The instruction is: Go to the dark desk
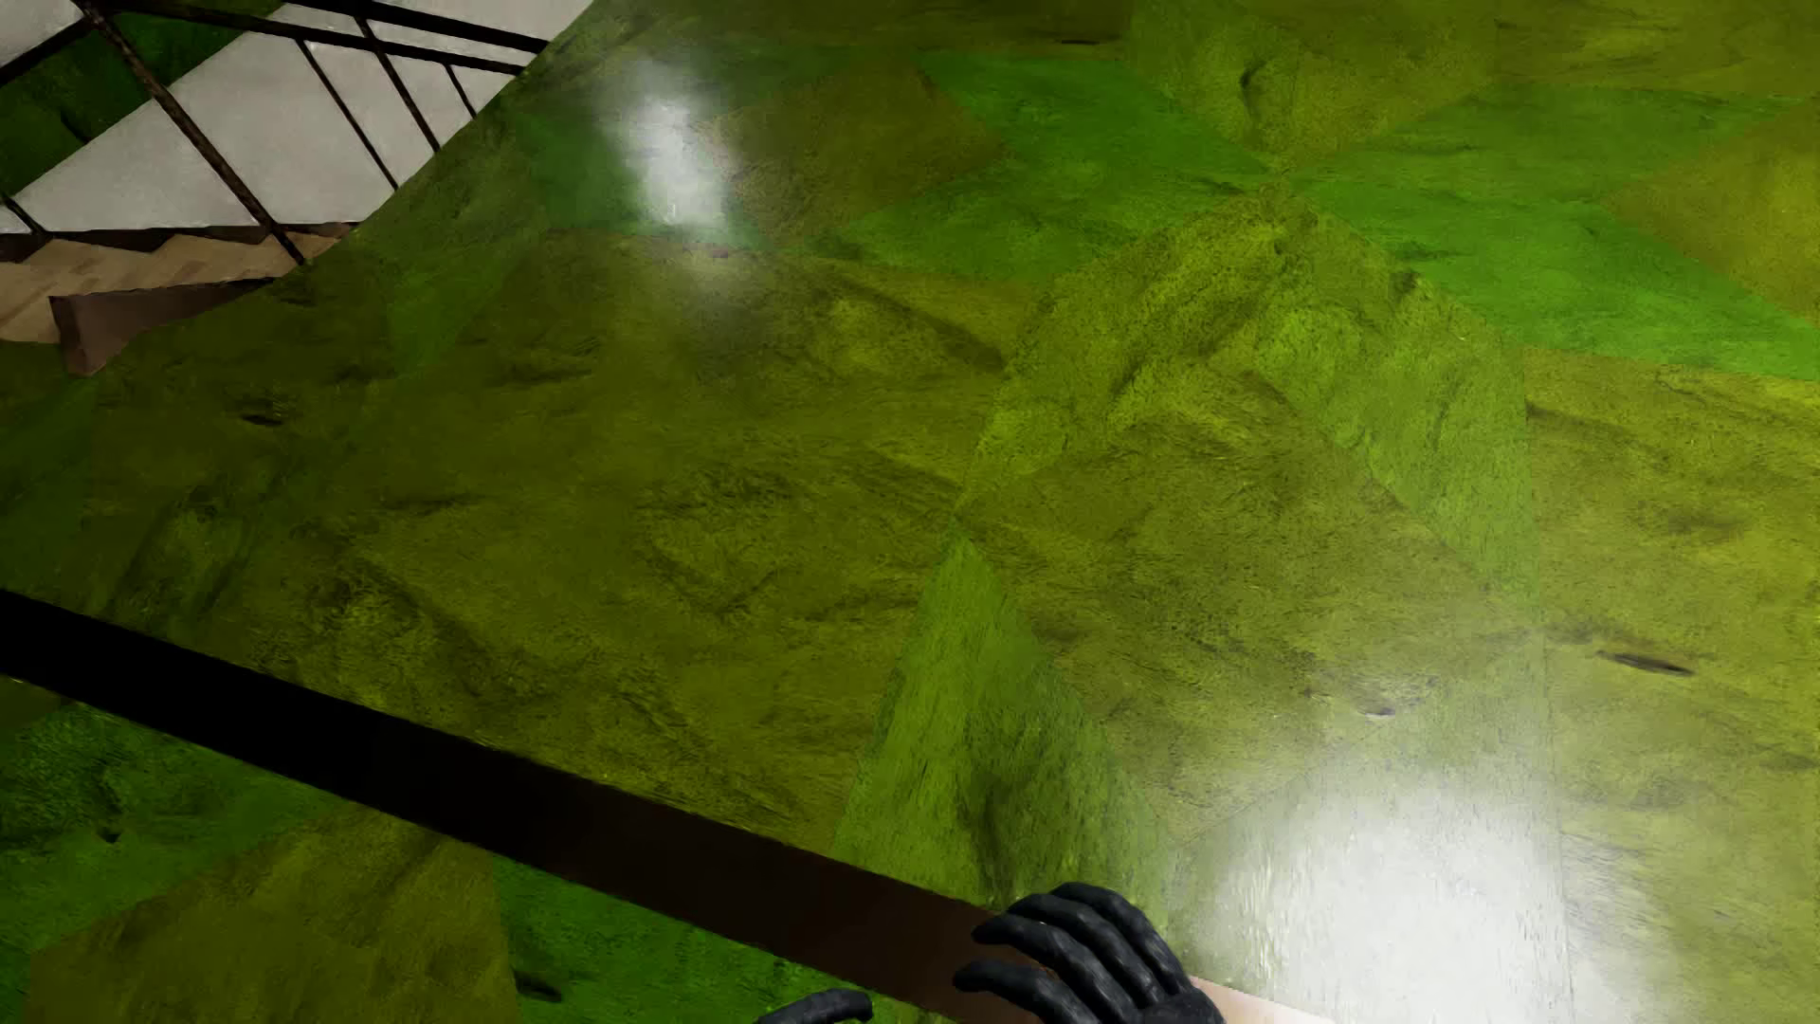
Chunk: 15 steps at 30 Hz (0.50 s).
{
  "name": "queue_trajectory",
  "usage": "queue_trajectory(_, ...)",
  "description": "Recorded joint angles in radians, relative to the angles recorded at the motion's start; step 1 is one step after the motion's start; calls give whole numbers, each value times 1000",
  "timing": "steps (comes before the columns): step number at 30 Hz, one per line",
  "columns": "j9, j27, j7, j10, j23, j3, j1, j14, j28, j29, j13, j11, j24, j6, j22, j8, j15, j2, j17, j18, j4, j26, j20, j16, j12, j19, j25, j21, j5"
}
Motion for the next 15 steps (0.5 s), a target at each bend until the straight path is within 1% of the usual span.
queue_trajectory(1,-4,1,30,-59,-2,3,35,-27,-8,0,-3,-19,7,2,7,21,11,11,-4,56,31,-5,8,-14,-1,5,8,-1,9)
queue_trajectory(2,-9,3,95,-108,-5,4,57,-42,-15,0,-4,-36,13,4,14,39,21,19,-8,112,65,-14,13,-26,-5,12,15,-5,18)
queue_trajectory(3,-14,6,148,-154,-8,5,75,-57,-21,0,-1,-49,11,6,19,57,30,23,-10,148,90,-24,8,-35,-13,20,16,-12,26)
queue_trajectory(4,-19,-3,185,-192,0,5,92,-66,-24,0,-4,-62,16,6,30,74,39,25,-12,171,109,-41,17,-50,-7,29,20,-27,33)
queue_trajectory(6,-26,-15,241,-247,12,5,116,-75,-20,0,0,-84,-1,2,43,113,62,23,-11,191,132,-66,14,-68,-8,49,13,-51,43)
queue_trajectory(8,-27,-22,295,-273,25,6,126,-80,-17,0,-1,-93,-12,-7,44,165,84,7,-15,203,140,-75,8,-74,-14,72,2,-52,51)
queue_trajectory(11,-19,-17,404,-310,50,14,125,-83,-41,0,-23,-90,-2,-30,31,274,128,-48,-44,235,140,-74,36,-77,2,112,-9,-12,61)
queue_trajectory(12,-14,-8,451,-320,45,17,120,-82,-45,1,-27,-70,-15,-42,23,317,137,-81,-63,245,136,-65,36,-78,6,117,-22,10,64)
queue_trajectory(13,-6,-4,502,-330,44,22,114,-80,-41,1,-29,-47,-24,-56,25,368,147,-119,-85,252,128,-65,46,-90,7,141,-38,29,67)
queue_trajectory(14,4,1,556,-342,50,26,105,-74,-23,0,-36,-39,-13,-72,23,424,165,-151,-102,259,118,-65,59,-99,12,167,-47,49,70)
queue_trajectory(15,17,8,608,-349,58,30,89,-64,0,0,-40,-50,12,-89,17,475,190,-176,-109,266,109,-68,71,-103,18,185,-49,62,72)
